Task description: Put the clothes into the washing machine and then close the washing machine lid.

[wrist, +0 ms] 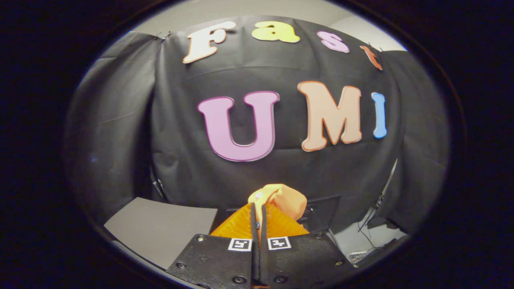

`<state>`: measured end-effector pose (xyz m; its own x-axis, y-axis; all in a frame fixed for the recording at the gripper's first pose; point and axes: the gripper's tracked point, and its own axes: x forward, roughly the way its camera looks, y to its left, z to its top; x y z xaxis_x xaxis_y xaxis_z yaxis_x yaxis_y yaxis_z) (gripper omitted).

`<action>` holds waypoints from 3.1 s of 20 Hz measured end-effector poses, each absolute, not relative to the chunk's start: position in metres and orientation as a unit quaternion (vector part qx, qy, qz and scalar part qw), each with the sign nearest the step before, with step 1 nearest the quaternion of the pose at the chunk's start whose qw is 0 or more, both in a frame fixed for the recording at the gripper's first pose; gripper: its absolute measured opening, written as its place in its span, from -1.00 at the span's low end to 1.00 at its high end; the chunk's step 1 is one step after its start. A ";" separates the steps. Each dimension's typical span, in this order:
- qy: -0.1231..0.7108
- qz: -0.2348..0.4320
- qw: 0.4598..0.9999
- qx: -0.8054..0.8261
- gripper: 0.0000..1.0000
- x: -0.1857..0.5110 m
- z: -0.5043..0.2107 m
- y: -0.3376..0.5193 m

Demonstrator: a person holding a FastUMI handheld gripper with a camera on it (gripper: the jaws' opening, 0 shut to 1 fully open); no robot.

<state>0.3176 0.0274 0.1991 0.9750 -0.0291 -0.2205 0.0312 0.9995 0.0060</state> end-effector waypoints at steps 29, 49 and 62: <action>0.260 -0.073 0.955 -0.119 -0.82 0.333 -0.096 -0.039; 0.197 -0.151 0.967 -0.061 0.96 0.345 0.007 -0.089; 0.033 -0.143 0.989 0.019 0.94 0.442 0.124 -0.077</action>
